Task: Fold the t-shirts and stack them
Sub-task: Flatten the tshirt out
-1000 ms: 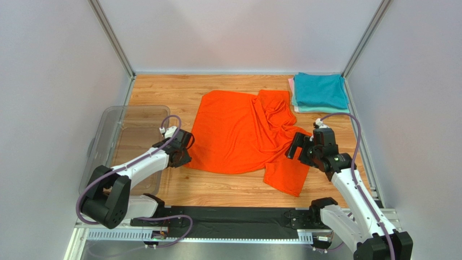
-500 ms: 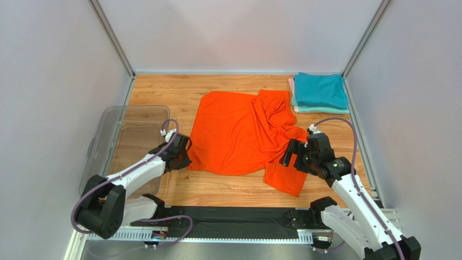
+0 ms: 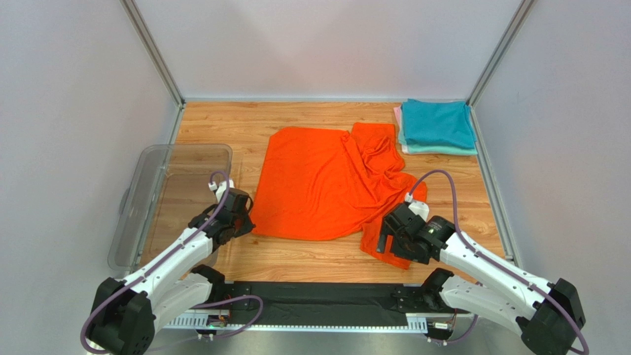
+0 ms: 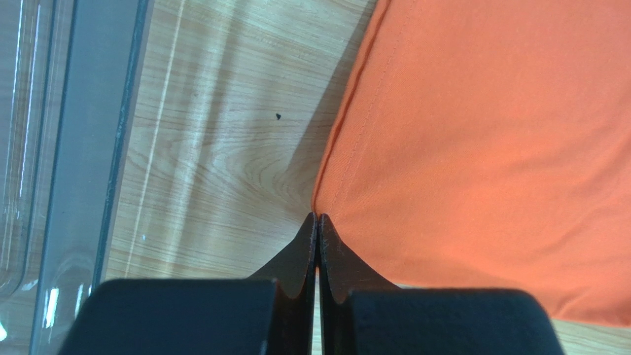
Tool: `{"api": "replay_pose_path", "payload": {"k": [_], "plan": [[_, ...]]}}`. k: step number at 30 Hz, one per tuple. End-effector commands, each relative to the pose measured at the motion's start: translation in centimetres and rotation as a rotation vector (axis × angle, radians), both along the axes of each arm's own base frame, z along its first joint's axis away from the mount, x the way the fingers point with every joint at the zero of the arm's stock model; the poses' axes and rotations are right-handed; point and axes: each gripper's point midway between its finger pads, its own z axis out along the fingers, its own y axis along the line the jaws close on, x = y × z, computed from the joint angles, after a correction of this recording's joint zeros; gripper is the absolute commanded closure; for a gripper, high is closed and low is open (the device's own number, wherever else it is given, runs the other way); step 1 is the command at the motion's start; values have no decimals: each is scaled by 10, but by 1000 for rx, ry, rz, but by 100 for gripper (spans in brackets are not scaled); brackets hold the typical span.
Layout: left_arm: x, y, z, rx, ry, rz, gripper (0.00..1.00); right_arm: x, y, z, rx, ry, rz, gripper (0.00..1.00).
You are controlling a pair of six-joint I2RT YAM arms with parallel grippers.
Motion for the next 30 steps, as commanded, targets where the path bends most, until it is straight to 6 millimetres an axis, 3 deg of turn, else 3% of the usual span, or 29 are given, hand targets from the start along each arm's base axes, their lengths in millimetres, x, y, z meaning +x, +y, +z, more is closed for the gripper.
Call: {"api": "replay_pose_path", "payload": {"k": [1, 8, 17, 19, 30], "plan": [[0, 0, 0, 5, -4, -16, 100, 2, -9, -5, -35, -20, -63, 3], [0, 2, -1, 16, -2, -13, 100, -2, -25, -26, -125, 53, -113, 17], [1, 4, 1, 26, -2, -5, 100, -6, -19, -43, -80, 101, -123, 33], [1, 3, 1, 22, -1, -9, 100, -5, -18, -44, -82, 107, -118, 42], [3, 1, 6, 14, -15, -16, 100, -5, -15, -44, -62, 108, -94, 71]]}}
